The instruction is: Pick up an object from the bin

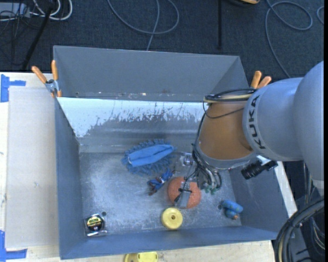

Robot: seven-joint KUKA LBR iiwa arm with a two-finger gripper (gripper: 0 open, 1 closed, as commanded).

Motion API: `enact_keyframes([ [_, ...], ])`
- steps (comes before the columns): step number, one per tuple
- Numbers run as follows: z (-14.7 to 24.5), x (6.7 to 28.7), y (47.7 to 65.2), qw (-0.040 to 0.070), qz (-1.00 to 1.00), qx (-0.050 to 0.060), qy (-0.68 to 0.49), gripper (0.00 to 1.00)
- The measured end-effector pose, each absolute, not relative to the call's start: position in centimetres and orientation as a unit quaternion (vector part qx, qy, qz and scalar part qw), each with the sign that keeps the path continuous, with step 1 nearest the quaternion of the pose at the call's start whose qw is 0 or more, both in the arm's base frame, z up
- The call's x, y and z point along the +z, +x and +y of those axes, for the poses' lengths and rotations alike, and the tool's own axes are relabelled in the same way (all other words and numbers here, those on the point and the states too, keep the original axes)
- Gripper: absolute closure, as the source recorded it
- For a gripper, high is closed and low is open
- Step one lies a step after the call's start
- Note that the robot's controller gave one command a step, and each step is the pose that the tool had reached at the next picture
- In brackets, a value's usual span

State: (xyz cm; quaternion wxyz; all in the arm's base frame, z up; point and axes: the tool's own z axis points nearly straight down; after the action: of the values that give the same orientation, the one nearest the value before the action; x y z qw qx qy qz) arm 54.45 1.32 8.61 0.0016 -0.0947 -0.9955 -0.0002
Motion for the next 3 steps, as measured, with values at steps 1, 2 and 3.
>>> enact_keyframes([
  [1,3.0,7.5,54.0,-0.005,-0.989,-0.001,-0.150,1.00],
  [2,3.0,7.5,54.0,-0.005,-0.989,-0.001,-0.150,1.00],
  [3,3.9,11.2,53.8,0.003,-0.987,0.001,-0.161,1.00],
])
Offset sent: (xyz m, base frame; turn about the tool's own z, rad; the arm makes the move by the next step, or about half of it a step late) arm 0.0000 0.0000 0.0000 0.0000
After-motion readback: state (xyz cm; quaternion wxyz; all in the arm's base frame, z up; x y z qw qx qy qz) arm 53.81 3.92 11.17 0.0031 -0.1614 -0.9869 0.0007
